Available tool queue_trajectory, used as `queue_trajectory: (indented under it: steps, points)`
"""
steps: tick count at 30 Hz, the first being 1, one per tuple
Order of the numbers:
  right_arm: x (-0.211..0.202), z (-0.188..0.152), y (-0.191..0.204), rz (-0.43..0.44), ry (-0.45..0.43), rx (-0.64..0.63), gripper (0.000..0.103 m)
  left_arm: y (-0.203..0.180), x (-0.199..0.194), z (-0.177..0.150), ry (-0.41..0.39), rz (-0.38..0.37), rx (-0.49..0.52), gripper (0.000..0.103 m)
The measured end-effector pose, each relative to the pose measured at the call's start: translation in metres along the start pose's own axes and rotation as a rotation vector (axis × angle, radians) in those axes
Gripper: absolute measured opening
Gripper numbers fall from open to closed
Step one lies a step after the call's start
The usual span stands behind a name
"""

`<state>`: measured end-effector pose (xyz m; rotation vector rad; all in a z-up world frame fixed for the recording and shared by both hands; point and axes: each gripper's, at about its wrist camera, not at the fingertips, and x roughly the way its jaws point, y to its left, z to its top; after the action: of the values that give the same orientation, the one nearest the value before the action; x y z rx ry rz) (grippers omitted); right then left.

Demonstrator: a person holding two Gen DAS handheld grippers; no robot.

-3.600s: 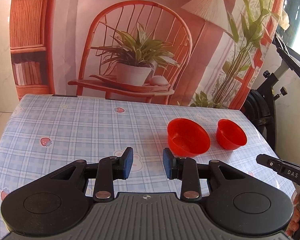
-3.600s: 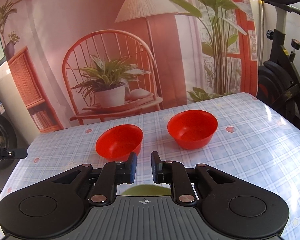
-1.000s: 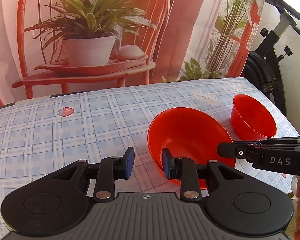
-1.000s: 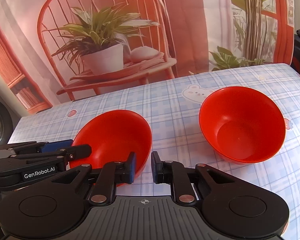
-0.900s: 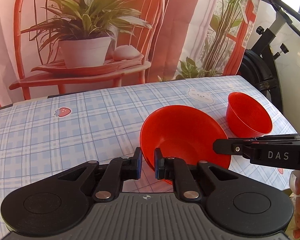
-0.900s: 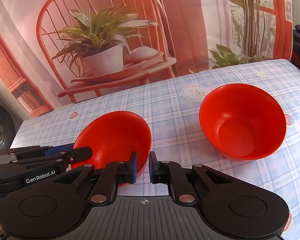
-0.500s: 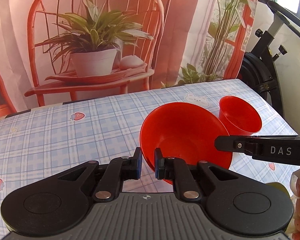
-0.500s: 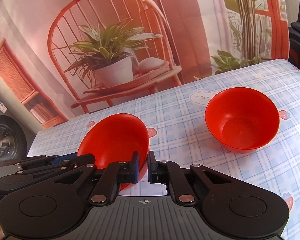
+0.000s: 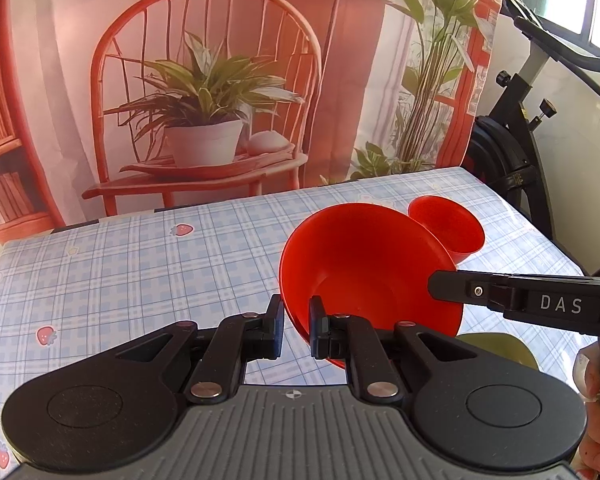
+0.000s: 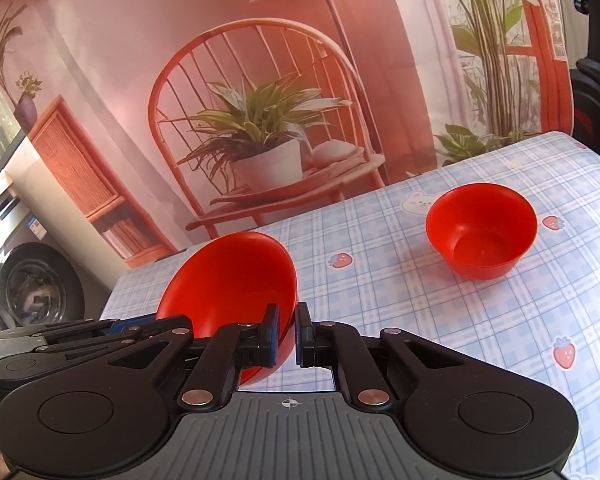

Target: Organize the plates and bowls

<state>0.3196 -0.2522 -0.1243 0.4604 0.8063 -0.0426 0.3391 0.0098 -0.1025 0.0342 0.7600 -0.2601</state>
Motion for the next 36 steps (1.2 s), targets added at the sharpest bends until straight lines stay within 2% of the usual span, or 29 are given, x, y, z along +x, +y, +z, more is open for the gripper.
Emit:
queue_trajectory:
  steps: [8,23,28,32,36]
  points:
    - [-0.025,-0.012,0.006,0.018,-0.014,0.022,0.007,-0.005,-0.021,-0.011,-0.004,-0.002,-0.005,0.014]
    - [-0.058,-0.054,0.012,0.047,0.021,0.037,0.008,0.0,-0.051,-0.058,0.04,-0.035,-0.154,0.014]
    - [-0.067,-0.07,0.021,0.052,0.028,0.01,0.008,-0.001,-0.057,-0.071,0.053,-0.011,-0.151,0.014]
    - [-0.071,-0.077,0.022,0.051,0.035,0.011,0.008,-0.004,-0.06,-0.078,0.07,-0.009,-0.122,0.014]
    - [-0.075,-0.085,0.02,0.05,0.049,0.011,0.008,-0.003,-0.063,-0.082,0.079,-0.024,-0.134,0.014]
